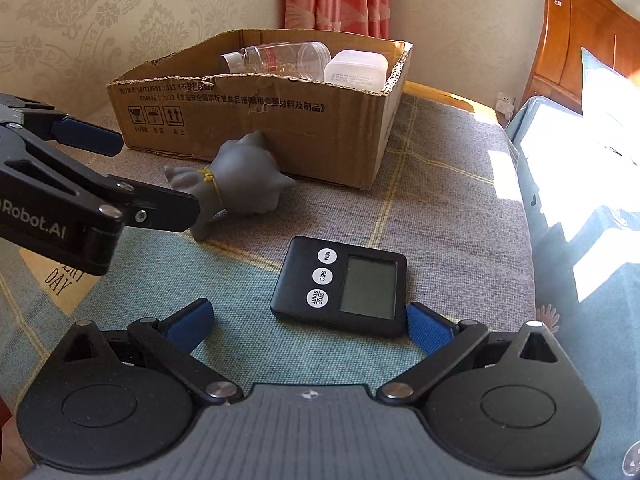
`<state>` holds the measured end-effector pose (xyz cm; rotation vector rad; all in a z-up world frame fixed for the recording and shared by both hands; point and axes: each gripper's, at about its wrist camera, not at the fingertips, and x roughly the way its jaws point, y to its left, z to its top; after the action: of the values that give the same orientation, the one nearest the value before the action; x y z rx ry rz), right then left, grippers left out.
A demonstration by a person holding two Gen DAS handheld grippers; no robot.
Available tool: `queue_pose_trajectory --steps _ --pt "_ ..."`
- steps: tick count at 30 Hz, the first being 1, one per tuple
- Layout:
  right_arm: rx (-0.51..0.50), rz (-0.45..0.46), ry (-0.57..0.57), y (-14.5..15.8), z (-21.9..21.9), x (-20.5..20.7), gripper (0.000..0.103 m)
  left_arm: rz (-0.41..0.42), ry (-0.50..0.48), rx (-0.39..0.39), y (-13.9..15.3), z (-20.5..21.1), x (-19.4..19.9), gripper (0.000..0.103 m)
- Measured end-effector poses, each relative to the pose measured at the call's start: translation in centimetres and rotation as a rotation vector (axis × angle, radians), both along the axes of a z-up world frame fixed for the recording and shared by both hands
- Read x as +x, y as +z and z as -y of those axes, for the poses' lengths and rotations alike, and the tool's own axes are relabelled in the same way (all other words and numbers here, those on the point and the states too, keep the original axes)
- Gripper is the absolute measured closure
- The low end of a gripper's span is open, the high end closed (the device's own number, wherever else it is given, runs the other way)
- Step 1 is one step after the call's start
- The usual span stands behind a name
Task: Organize rigid objects
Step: 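Move both open tools back toward the grey cat toy and black timer, then close the left tool on the grey cat toy while the right tool approaches the black timer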
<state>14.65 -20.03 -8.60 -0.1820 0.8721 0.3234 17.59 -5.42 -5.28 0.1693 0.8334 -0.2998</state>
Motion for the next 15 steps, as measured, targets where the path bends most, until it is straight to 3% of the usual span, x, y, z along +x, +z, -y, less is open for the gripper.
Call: queue_pose_trajectory --steps 7,15 --pt "0.002 0.006 0.005 0.0 0.2 -0.4 0.000 -0.022 0.042 0.048 -1.7 -0.2 0.9 0.001" --pt "0.001 0.009 -0.001 0.0 0.2 -0.6 0.000 -0.023 0.156 0.048 -1.5 -4.0 0.8 0.001"
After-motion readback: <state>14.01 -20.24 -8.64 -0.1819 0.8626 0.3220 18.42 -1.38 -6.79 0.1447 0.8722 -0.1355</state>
